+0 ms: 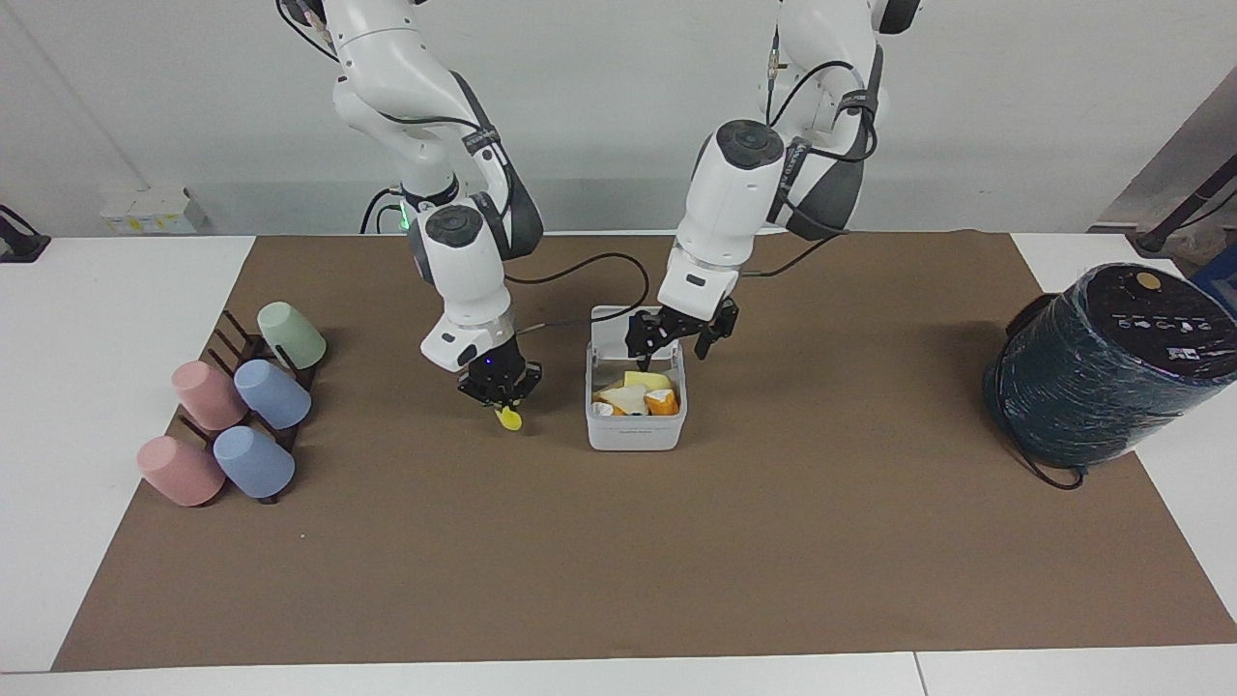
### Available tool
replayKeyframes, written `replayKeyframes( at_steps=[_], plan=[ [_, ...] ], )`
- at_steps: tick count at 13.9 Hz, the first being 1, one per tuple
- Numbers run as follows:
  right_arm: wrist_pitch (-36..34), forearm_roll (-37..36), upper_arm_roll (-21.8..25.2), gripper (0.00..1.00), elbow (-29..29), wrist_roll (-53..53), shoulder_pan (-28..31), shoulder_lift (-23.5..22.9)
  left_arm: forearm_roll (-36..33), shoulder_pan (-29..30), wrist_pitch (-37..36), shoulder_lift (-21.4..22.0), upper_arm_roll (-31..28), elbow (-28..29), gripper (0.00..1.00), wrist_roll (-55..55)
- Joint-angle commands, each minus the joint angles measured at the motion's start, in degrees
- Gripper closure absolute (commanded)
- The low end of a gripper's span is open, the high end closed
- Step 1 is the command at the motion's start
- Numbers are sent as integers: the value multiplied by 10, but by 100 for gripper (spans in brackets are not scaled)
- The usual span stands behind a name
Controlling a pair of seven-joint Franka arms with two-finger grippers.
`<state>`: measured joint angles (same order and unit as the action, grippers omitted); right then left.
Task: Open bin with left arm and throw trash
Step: 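Release the orange with the left gripper while the right gripper brings the sponge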
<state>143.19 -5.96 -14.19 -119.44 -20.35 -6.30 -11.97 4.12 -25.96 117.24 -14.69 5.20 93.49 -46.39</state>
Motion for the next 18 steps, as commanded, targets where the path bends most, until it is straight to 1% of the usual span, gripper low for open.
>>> replayKeyframes(
  at_steps=[1, 2, 3, 4, 6, 8, 10, 11, 12, 13, 14, 15, 18],
  plan=[
    [-79, -1, -8, 100, 72, -49, -18, 7, 3, 46, -75, -3, 2, -43, 0, 49],
    [-89, 0, -8, 100, 96, -73, -33, -1, 2, 63, -102, -3, 2, -52, 0, 78],
    [-84, 3, -8, 100, 108, -100, -43, -7, 0, 78, -120, -2, 1, -54, 0, 106],
    [-81, 21, -8, 100, 123, -126, -49, -10, -2, 91, -131, 1, -1, -54, 0, 136],
    [-88, 59, -8, 100, 163, -157, -82, -20, -2, 121, -150, 3, -2, -53, 0, 194],
    [-85, 60, -8, 100, 173, -201, -108, -22, -22, 151, -167, 9, -2, -53, 0, 253],
    [-78, 61, -8, 100, 172, -218, -121, -29, -36, 176, -183, 12, -2, -53, 0, 304],
    [-77, 59, -8, 98, 174, -234, -129, -38, -39, 187, -184, 16, -2, -53, 0, 327],
    [-79, 55, -7, 82, 172, -239, -132, -41, -39, 201, -185, 21, -2, -53, 0, 346],
    [-82, 53, -7, 43, 171, -239, -132, -41, -39, 209, -185, 28, -2, -52, 0, 355],
    [-84, 53, -8, 10, 173, -240, -132, -41, -39, 215, -188, 37, -2, -50, 0, 358],
    [-87, 53, -7, 0, 175, -240, -133, -40, -39, 216, -195, 46, -2, -50, 0, 358],
    [-85, 50, -7, 0, 176, -240, -132, -39, -39, 217, -208, 78, -2, -46, 0, 358]
  ],
)
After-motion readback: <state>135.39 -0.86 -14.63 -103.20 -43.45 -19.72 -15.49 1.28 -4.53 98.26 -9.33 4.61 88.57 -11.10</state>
